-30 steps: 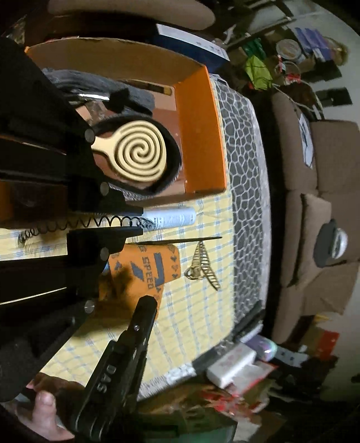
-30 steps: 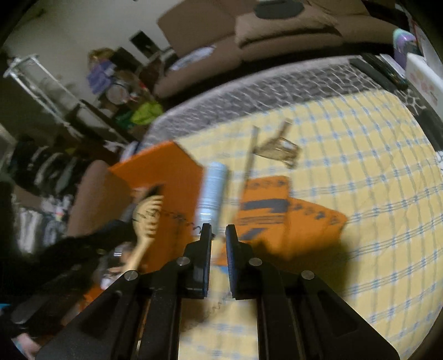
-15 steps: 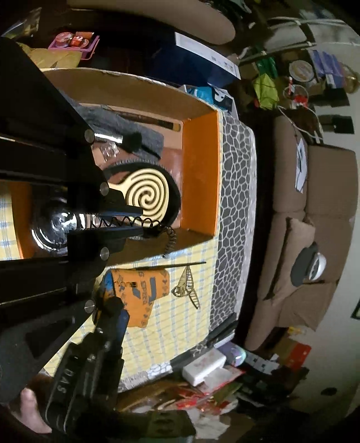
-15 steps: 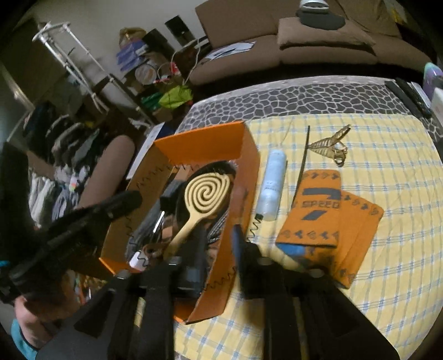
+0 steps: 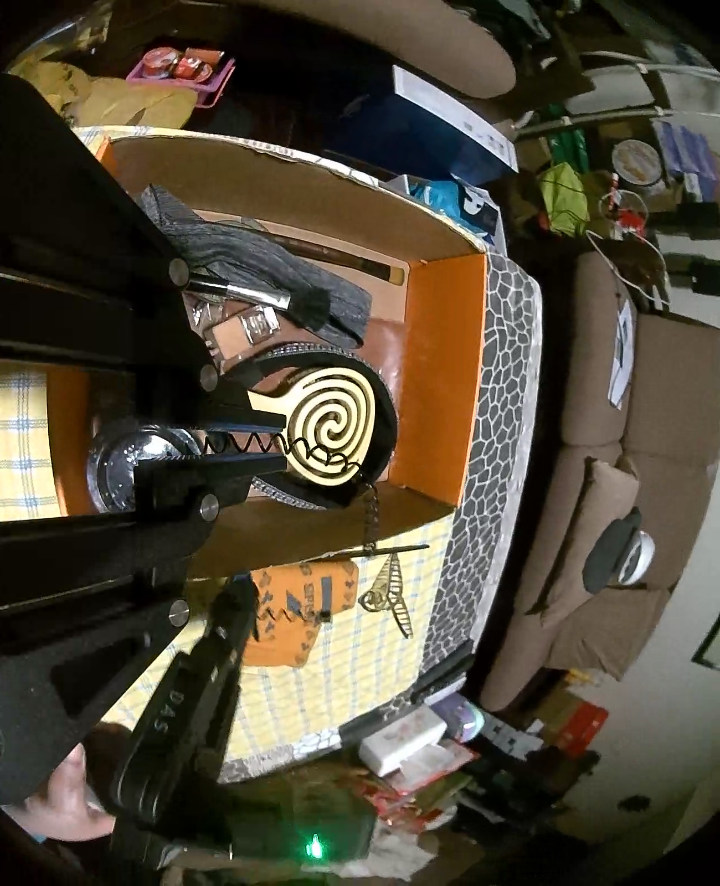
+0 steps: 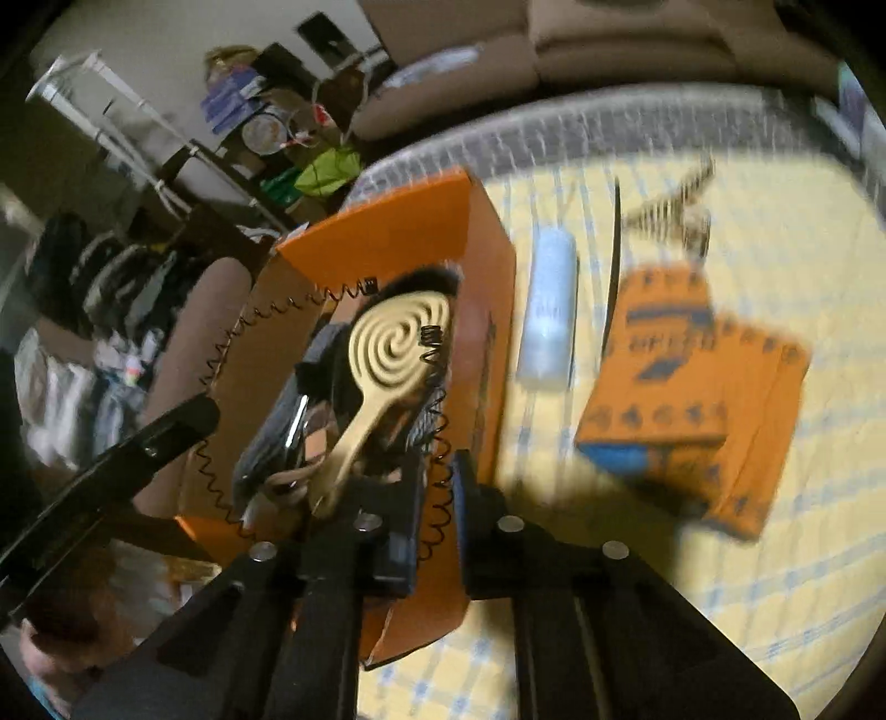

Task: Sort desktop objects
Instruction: 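Carry the hair tie into the orange box and open the left gripper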

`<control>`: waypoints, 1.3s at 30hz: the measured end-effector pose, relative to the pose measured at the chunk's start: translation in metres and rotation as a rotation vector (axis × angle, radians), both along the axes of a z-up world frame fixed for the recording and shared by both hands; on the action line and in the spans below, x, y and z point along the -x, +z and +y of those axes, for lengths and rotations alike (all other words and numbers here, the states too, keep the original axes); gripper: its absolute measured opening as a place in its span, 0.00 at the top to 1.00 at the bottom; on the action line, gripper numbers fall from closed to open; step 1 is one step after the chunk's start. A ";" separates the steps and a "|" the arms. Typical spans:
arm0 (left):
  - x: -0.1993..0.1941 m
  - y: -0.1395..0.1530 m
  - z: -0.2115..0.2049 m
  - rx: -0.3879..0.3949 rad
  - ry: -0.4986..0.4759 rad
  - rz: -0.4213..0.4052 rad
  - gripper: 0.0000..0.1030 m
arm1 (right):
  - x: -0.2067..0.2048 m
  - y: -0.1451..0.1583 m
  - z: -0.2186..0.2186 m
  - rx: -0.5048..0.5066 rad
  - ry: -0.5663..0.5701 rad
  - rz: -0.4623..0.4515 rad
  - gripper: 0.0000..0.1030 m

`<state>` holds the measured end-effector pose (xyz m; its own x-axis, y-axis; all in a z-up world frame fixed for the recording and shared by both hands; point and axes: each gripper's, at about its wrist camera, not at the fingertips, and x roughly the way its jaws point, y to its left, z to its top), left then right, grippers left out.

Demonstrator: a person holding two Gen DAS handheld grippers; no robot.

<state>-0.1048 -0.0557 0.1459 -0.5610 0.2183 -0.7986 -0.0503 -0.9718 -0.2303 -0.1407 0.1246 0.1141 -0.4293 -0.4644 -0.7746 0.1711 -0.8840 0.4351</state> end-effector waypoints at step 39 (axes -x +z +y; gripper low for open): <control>0.066 -0.090 -0.058 -0.068 0.079 -0.157 0.90 | 0.064 0.002 -0.053 -0.085 0.010 0.089 0.47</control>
<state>-0.1704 -0.1136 0.0559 -0.4482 0.2352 -0.8625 0.0673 -0.9531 -0.2949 -0.2047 0.0715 0.1159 -0.4939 -0.4035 -0.7702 0.2146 -0.9150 0.3417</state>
